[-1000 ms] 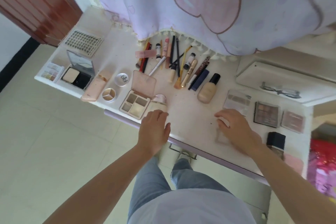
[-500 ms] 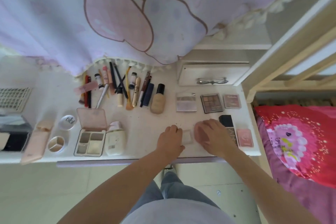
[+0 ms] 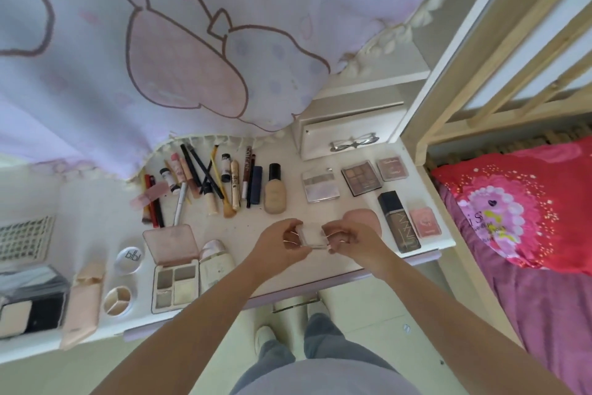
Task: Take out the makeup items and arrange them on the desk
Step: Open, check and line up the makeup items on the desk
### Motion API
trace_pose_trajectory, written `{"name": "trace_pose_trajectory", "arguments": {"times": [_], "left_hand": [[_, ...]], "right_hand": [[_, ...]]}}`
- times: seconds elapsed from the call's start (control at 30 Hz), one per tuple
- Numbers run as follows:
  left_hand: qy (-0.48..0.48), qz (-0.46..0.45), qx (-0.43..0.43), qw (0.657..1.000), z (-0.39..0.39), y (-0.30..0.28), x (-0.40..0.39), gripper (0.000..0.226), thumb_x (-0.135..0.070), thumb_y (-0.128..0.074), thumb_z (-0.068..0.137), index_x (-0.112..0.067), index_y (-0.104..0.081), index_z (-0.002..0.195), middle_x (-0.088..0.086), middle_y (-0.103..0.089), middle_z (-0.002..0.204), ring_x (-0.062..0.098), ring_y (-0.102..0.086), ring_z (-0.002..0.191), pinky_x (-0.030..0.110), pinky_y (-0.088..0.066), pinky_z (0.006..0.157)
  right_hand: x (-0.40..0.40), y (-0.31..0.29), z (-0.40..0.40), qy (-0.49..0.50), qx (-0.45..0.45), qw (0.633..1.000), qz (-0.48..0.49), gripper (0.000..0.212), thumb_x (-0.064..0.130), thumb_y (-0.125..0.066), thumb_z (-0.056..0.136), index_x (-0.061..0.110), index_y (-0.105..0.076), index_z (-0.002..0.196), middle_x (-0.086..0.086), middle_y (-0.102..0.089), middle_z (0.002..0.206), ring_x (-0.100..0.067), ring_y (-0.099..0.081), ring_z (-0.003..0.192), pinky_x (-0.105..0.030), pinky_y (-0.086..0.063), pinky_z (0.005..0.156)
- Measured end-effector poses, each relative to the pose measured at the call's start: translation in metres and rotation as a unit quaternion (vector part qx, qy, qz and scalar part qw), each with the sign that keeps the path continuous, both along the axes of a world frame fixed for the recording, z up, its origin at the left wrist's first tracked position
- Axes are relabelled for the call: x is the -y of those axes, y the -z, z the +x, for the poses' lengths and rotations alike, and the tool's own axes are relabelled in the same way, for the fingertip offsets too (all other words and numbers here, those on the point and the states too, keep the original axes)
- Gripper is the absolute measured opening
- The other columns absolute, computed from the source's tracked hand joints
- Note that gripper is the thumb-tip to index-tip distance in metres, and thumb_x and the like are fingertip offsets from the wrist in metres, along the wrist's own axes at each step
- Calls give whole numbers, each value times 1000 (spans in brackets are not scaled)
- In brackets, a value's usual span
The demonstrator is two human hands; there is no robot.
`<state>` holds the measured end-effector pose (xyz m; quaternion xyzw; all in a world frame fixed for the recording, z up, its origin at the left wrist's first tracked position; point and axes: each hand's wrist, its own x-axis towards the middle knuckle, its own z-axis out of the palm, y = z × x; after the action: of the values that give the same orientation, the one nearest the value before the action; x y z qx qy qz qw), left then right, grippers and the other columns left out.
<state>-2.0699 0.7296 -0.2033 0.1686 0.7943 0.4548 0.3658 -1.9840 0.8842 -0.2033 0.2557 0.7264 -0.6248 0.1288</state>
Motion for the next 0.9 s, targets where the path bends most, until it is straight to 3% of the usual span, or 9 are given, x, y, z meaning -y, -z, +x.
{"name": "trace_pose_trajectory", "arguments": {"times": [0.1,0.2,0.3,0.37,0.47,0.53,0.73,0.8,0.9], "left_hand": [[-9,34,49,998,-7,-11,7,43,1,-64,80,-6,-52,120,-2,-57,95,0,-55,80,5,-48,63],[-37,76,132,988,-7,-14,12,42,3,-60,83,-1,-50,124,1,-58,95,6,-57,83,12,-51,71],[-129,167,261,942,-4,-17,18,36,5,-52,88,0,-46,123,6,-56,96,12,-58,84,14,-55,72],[-179,208,326,905,0,-15,23,26,3,-48,90,-1,-48,116,7,-57,92,15,-59,80,15,-56,68],[-202,214,374,879,9,-8,30,5,-5,-47,93,-7,-51,94,6,-64,82,16,-64,72,19,-57,65],[-195,217,392,872,13,-4,35,12,-12,-44,95,-7,-54,89,4,-69,75,13,-68,67,20,-57,63],[-219,185,381,879,18,2,45,17,-4,-44,95,-6,-54,82,2,-69,61,8,-66,52,16,-55,52],[-215,165,339,901,17,4,50,13,3,-47,92,-9,-53,90,3,-67,72,9,-66,60,15,-56,57],[-126,129,261,948,17,12,62,38,13,-54,84,-7,-50,115,0,-61,91,9,-61,78,16,-54,71]], "right_hand": [[5,-8,-2,-28,-46,998,33,47,-20,-52,77,10,-54,113,-2,-55,91,2,-60,68,-10,-50,63],[13,-11,-5,-49,-67,995,49,41,-14,-60,77,13,-59,108,2,-54,96,-4,-61,77,-7,-49,68],[20,-11,-4,-20,-90,994,61,28,-14,-59,78,3,-66,98,8,-56,91,-8,-60,80,-6,-49,69],[24,-12,-2,-17,-100,994,49,33,-14,-59,77,16,-66,87,7,-57,92,-9,-59,82,-9,-51,70],[31,-16,-2,-78,-90,991,57,38,-9,-66,74,28,-61,77,13,-56,98,-4,-61,84,-14,-52,74],[34,-18,-2,-115,-84,987,81,34,-5,-69,73,28,-60,73,14,-55,102,5,-60,86,-13,-50,73],[41,-16,-8,-219,-76,951,204,29,5,-70,74,27,-51,73,8,-56,102,10,-51,73,-4,-38,66],[44,-12,-10,-244,-72,938,236,18,6,-70,74,15,-62,88,-2,-60,104,7,-49,71,-3,-38,65],[47,-7,-14,-288,-71,918,264,32,10,-70,75,7,-64,107,-8,-63,110,-8,-50,82,-2,-38,68]]}}
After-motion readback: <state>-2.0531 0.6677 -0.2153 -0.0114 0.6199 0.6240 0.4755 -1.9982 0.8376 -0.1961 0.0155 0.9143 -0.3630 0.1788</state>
